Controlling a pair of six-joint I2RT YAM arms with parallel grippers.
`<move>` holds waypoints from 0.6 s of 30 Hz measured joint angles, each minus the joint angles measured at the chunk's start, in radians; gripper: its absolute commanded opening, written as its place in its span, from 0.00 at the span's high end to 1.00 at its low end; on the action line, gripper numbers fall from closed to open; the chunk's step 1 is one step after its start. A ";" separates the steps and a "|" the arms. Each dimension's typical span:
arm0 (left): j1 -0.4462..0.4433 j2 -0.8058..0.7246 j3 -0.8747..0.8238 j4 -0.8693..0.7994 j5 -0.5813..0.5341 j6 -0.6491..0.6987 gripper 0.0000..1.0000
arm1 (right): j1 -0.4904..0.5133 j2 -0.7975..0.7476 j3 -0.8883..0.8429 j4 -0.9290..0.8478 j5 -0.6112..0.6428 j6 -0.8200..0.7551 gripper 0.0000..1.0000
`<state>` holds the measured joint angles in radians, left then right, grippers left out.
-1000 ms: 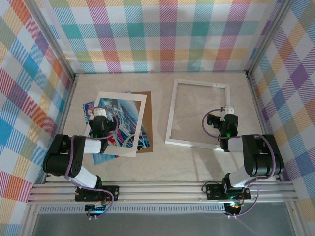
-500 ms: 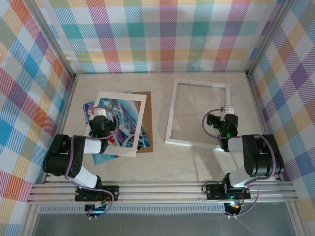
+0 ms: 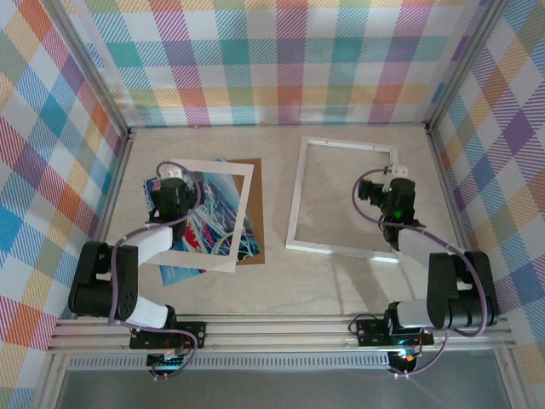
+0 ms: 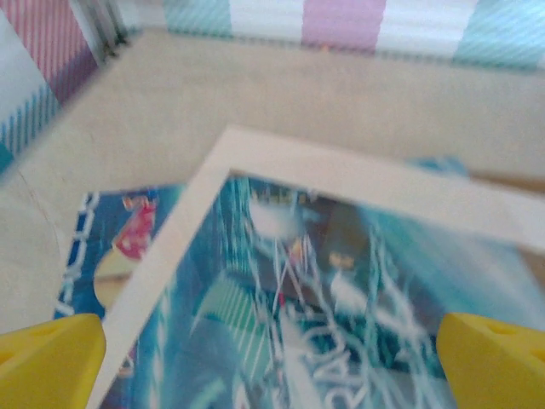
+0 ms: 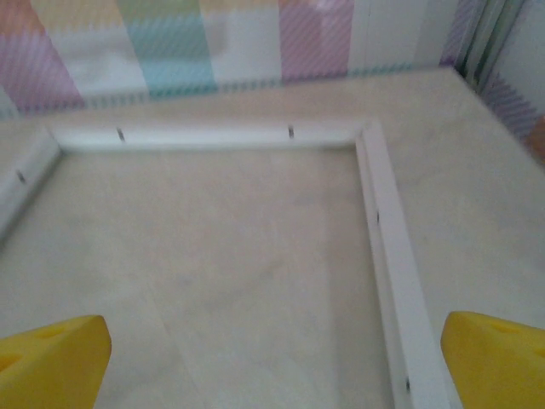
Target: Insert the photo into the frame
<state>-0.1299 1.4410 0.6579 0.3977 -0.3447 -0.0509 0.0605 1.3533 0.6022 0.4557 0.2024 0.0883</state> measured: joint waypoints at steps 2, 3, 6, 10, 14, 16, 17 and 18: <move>-0.003 -0.014 0.042 -0.055 -0.018 -0.037 0.00 | 0.010 -0.008 0.090 -0.094 -0.008 0.049 0.01; -0.004 -0.019 0.056 -0.087 -0.029 -0.063 0.00 | 0.023 -0.002 0.140 -0.150 -0.014 0.077 0.02; -0.007 -0.027 0.079 -0.201 -0.051 -0.160 0.00 | 0.098 0.047 0.278 -0.309 -0.051 0.142 0.09; -0.007 -0.050 0.085 -0.354 -0.024 -0.283 0.00 | 0.246 0.171 0.452 -0.490 -0.138 0.217 0.21; -0.010 -0.132 0.065 -0.438 0.035 -0.377 0.00 | 0.377 0.304 0.588 -0.612 -0.213 0.277 0.34; -0.012 -0.201 0.030 -0.456 0.067 -0.417 0.00 | 0.440 0.377 0.657 -0.660 -0.256 0.306 0.39; -0.013 -0.232 0.012 -0.461 0.081 -0.435 0.00 | 0.462 0.405 0.683 -0.673 -0.272 0.315 0.41; -0.013 -0.260 -0.007 -0.470 0.095 -0.452 0.00 | 0.489 0.439 0.712 -0.691 -0.293 0.327 0.43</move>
<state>-0.1429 1.1812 0.6510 -0.0723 -0.2497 -0.5030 0.5491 1.7924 1.3144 -0.2352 -0.0906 0.4156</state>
